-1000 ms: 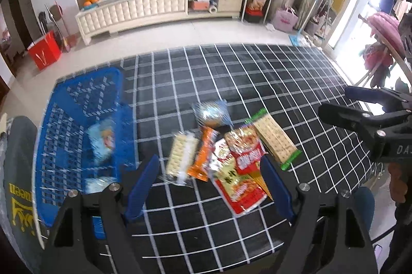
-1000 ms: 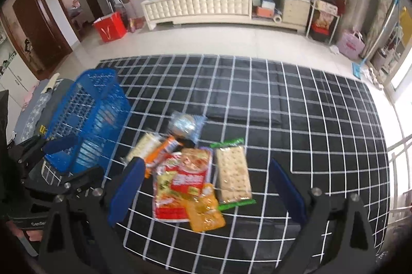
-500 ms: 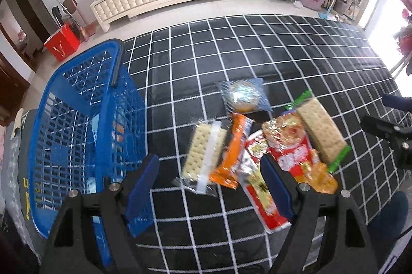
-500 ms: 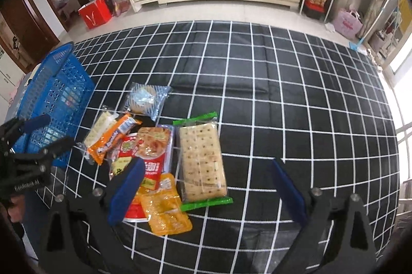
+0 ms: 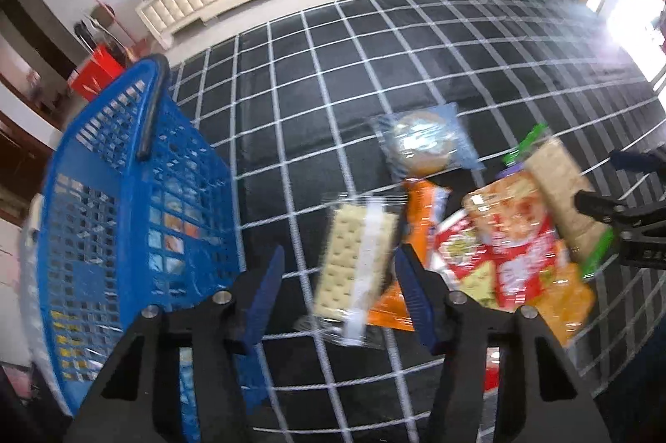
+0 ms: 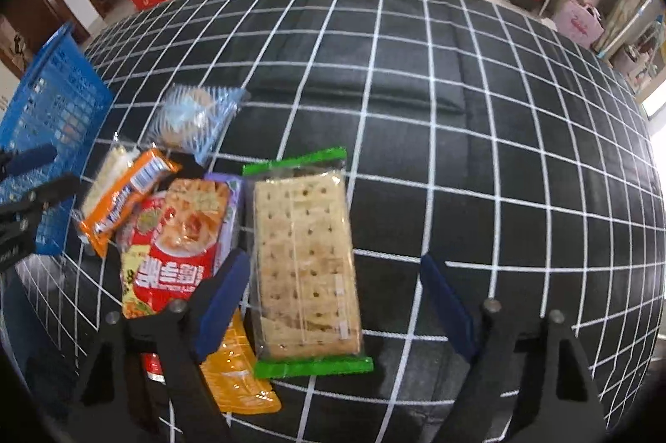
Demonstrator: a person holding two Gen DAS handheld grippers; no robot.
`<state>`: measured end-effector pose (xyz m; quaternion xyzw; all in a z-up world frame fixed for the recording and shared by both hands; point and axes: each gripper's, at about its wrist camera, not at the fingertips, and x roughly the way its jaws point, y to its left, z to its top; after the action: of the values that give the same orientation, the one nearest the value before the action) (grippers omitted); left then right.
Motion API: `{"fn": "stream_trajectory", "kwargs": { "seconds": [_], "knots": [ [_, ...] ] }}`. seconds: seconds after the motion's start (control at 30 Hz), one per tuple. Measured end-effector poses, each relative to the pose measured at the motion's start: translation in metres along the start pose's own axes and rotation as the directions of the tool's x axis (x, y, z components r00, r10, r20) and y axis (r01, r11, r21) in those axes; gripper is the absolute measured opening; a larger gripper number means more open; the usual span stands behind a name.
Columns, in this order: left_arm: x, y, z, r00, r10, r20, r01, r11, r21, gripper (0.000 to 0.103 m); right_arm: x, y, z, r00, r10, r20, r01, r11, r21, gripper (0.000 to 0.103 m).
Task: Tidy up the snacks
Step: 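Grasp the white-strip cracker pack with the left gripper while the right grasps the green-edged cracker pack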
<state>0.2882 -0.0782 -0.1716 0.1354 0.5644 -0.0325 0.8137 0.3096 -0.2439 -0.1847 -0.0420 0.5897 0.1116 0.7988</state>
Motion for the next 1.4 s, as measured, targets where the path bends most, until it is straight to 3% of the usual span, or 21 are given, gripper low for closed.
{"fn": "stream_trajectory", "kwargs": {
  "seconds": [0.2,0.37,0.43,0.53,0.63,0.9,0.97,1.0,1.07,1.17,1.23,1.4],
  "knots": [
    [0.024,0.000,0.004,0.999,0.027,-0.045,-0.027,1.000,0.004,0.043,0.012,-0.005,-0.007,1.000,-0.017,-0.020,0.017,1.000,-0.011,0.087],
    [0.049,0.000,0.005,0.989,-0.092,-0.113,0.089,0.996,-0.024,0.044,0.013,-0.011,-0.010,1.000,0.015,-0.016,-0.015,1.000,0.001,0.087],
    [0.055,-0.003,0.004,0.989,-0.092,-0.120,0.091,0.996,-0.010,0.054,0.013,-0.010,-0.011,1.000,0.014,-0.015,-0.014,1.000,-0.005,0.087],
    [0.066,-0.006,0.004,0.989,-0.043,-0.138,0.047,0.999,0.025,0.060,0.013,-0.007,-0.009,1.000,0.012,-0.018,-0.012,1.000,-0.010,0.087],
    [0.072,-0.002,0.005,0.991,-0.038,-0.132,0.040,0.999,0.010,0.069,0.013,0.006,-0.006,1.000,0.010,-0.014,-0.011,0.999,-0.030,0.087],
    [0.080,0.012,0.012,0.985,-0.088,-0.146,0.083,0.996,-0.043,0.070,0.011,0.006,-0.001,0.998,0.064,-0.021,-0.064,0.998,-0.004,0.087],
    [0.082,0.023,0.011,0.979,-0.130,-0.155,0.118,0.989,-0.086,0.070,0.009,0.003,-0.001,0.995,0.100,-0.022,-0.100,0.995,0.018,0.087],
    [0.087,0.030,0.010,0.967,-0.188,-0.173,0.163,0.976,-0.148,0.069,0.008,0.001,0.001,0.994,0.107,-0.023,-0.107,0.994,0.027,0.087],
    [0.088,0.031,0.010,0.969,-0.183,-0.164,0.161,0.978,-0.135,0.071,0.007,0.000,0.003,0.994,0.105,-0.025,-0.104,0.994,0.036,0.087],
    [0.084,0.027,0.007,0.973,-0.190,-0.131,0.180,0.980,-0.087,0.058,0.007,0.001,0.006,0.995,0.096,-0.030,-0.095,0.995,0.043,0.087],
    [0.081,0.023,0.007,0.972,-0.201,-0.121,0.196,0.979,-0.051,0.042,0.008,0.002,0.008,0.994,0.098,-0.038,-0.096,0.994,0.046,0.087],
    [0.078,0.017,0.004,0.973,-0.199,-0.117,0.194,0.980,-0.049,0.042,0.011,0.005,0.008,0.995,0.083,-0.055,-0.080,0.996,0.049,0.087]
  ]
}}
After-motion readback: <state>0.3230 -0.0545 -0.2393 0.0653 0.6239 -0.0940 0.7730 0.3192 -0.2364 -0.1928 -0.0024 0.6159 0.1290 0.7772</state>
